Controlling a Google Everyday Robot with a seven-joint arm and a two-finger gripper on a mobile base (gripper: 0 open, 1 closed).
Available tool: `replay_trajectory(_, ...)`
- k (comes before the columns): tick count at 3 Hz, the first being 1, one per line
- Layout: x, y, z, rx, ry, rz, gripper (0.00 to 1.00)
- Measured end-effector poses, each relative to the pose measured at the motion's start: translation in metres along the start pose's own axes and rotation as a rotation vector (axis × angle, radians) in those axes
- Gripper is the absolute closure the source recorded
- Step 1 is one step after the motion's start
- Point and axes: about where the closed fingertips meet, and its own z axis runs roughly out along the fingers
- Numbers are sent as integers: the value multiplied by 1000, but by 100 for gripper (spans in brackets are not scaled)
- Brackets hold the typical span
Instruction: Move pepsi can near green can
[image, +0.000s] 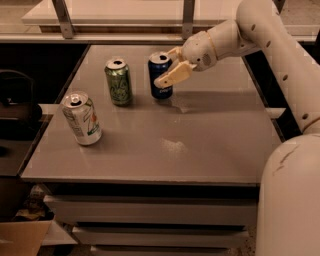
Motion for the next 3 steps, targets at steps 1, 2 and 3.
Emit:
replay_trajectory(1,-9,4,16,-41,2,-22,100)
replay_trajectory(2,-10,6,28,-70,4,-28,100)
replay_trajectory(3,-11,6,33,-82,2,-29,100)
